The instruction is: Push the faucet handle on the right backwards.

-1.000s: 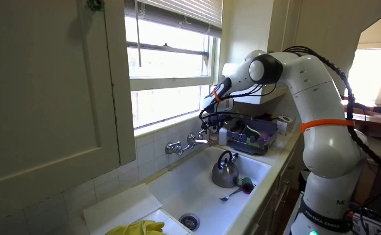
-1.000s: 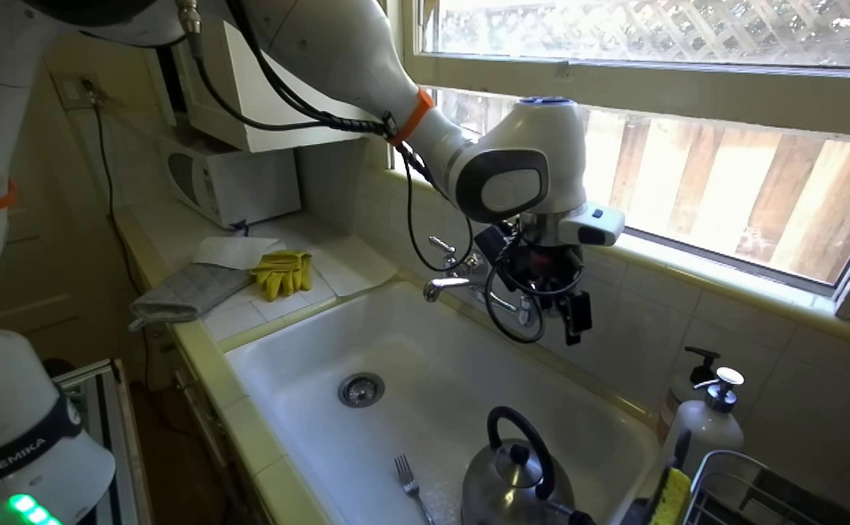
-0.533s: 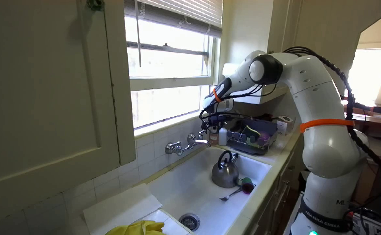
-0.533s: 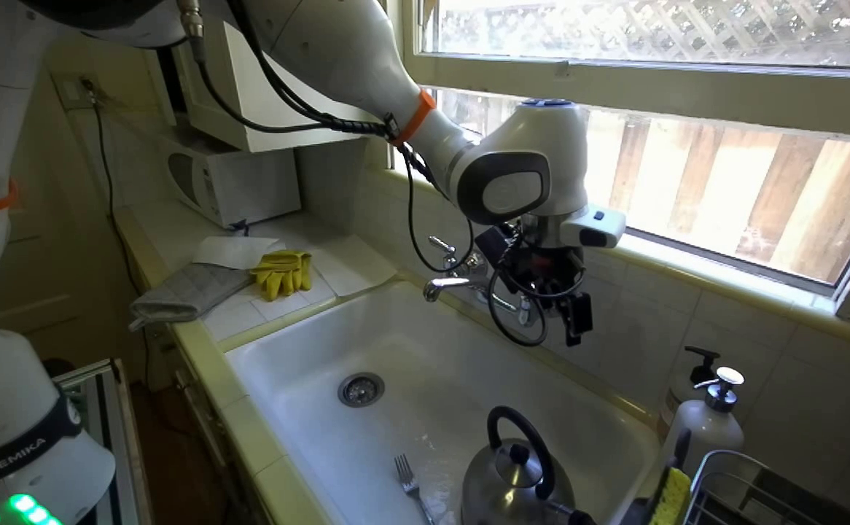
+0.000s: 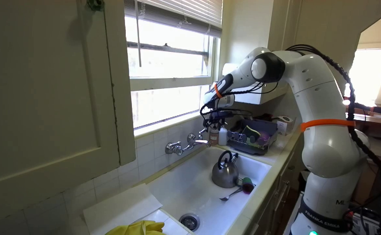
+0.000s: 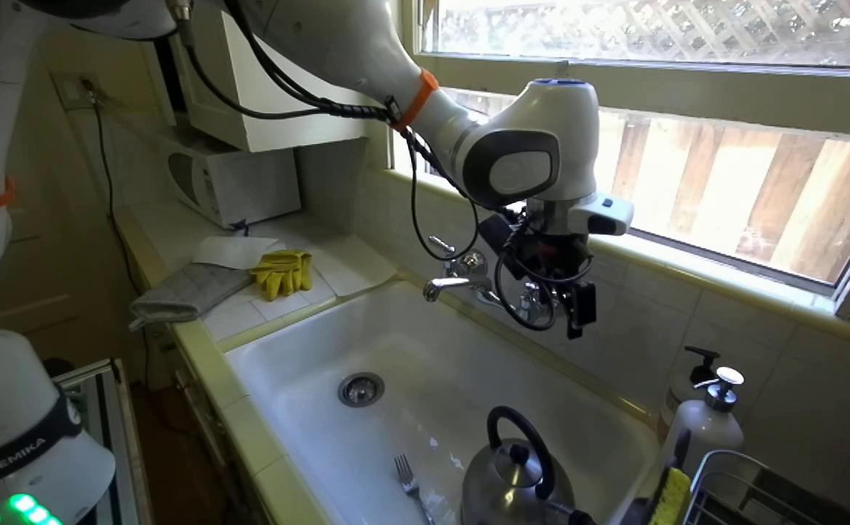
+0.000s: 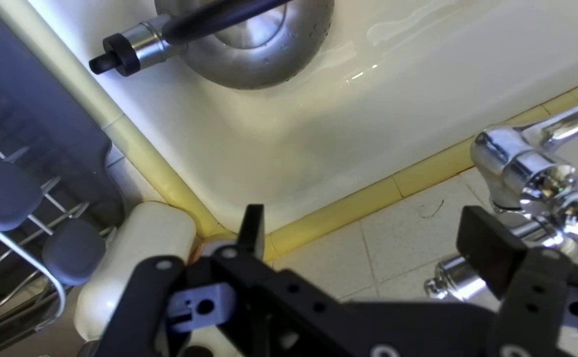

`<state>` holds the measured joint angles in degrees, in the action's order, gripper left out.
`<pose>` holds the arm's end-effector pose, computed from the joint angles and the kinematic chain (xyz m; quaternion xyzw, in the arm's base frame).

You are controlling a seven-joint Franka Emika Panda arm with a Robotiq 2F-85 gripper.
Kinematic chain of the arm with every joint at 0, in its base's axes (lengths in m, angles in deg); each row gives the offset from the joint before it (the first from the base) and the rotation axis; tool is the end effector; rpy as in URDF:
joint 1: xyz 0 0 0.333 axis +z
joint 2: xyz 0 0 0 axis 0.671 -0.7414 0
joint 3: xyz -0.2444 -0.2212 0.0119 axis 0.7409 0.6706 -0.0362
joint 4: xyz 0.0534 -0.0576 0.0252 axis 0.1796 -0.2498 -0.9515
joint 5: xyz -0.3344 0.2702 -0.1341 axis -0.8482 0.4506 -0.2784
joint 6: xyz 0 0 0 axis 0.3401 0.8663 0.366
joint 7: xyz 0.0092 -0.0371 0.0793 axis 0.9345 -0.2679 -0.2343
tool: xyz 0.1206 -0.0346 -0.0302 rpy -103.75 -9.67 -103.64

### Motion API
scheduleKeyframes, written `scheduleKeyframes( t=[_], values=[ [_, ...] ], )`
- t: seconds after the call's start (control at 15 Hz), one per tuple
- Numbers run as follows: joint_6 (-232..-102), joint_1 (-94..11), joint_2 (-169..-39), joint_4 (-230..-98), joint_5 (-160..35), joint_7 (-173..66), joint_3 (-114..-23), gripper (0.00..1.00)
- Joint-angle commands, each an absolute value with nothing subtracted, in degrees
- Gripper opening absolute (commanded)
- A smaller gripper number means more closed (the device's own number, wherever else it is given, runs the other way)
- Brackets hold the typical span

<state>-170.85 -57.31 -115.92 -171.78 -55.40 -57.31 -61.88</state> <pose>0.6705 -0.3069 0.2711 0.9667 -0.2362 0.0921 0.0338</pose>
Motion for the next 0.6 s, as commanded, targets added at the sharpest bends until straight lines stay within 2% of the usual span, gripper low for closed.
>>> scheduleKeyframes(
  t=[0.0,0.53],
  values=[
    [-167.0,-58.4,-112.9,-173.5,-54.6,-61.1,-63.0,1.0],
    [-167.6,-57.0,-104.4,-182.3,-55.5,-65.6,-63.3,1.0]
  ],
)
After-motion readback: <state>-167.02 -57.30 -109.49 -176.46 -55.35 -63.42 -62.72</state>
